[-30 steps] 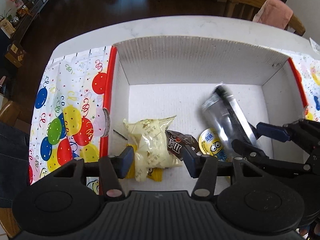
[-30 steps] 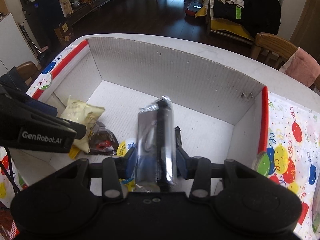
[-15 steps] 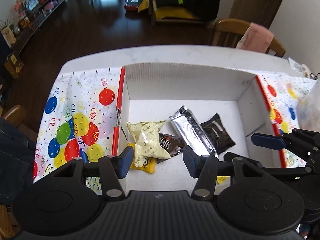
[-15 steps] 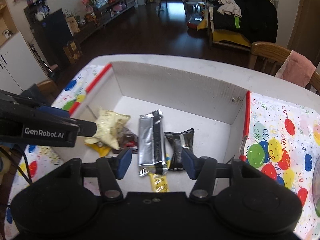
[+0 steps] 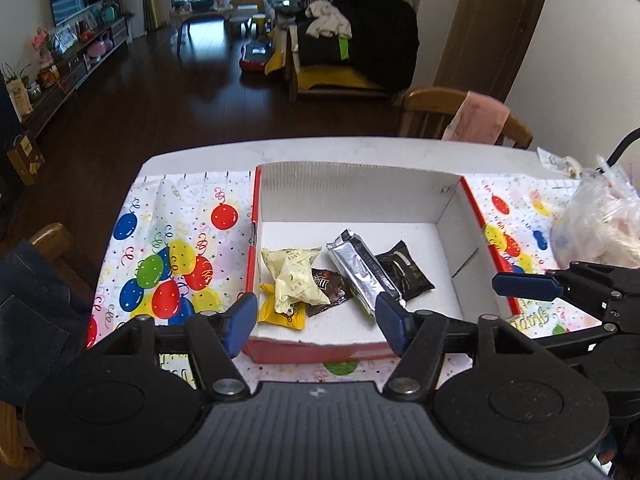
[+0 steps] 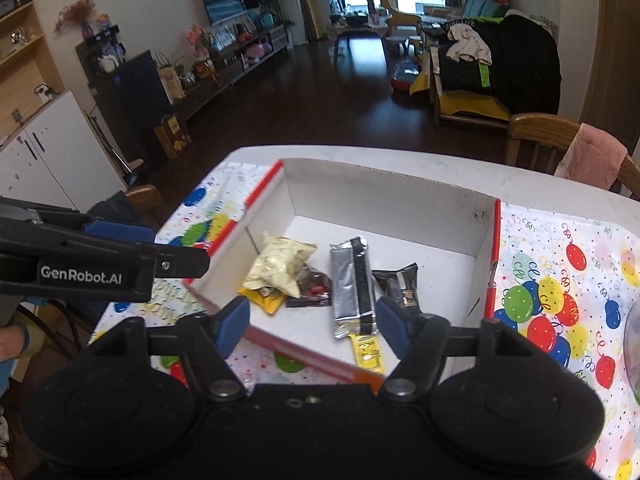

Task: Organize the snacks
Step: 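Withdraw both tools from the box toward the remaining snacks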

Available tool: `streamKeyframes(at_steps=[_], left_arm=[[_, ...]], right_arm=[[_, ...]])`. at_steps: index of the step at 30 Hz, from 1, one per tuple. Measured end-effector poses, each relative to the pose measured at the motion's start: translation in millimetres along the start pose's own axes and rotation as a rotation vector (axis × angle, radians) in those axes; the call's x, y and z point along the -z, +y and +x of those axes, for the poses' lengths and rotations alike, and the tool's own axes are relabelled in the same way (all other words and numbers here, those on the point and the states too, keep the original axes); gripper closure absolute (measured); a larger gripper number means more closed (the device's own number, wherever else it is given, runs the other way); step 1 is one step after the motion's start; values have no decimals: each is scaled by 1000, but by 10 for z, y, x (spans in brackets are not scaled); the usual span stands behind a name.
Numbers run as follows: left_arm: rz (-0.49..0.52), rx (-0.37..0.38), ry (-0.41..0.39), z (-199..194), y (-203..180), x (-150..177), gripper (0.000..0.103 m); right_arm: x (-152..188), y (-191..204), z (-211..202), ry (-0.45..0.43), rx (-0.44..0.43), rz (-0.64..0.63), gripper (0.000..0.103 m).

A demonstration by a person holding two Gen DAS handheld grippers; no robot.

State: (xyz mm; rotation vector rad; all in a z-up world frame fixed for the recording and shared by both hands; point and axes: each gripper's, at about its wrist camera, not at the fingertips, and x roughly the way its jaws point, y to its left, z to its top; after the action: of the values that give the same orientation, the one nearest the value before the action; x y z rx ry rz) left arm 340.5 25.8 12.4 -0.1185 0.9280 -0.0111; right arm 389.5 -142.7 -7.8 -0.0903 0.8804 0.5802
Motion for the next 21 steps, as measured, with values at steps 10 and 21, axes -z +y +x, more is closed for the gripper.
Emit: streamKeyframes(at_steps=[10, 21], left_arm=[[19, 33, -49, -400, 81, 357, 31], [14, 25, -73, -628, 250, 823, 24]], right_arm=[[254, 196, -290, -40, -34, -16, 16], [669, 277, -391, -49, -69, -20, 0]])
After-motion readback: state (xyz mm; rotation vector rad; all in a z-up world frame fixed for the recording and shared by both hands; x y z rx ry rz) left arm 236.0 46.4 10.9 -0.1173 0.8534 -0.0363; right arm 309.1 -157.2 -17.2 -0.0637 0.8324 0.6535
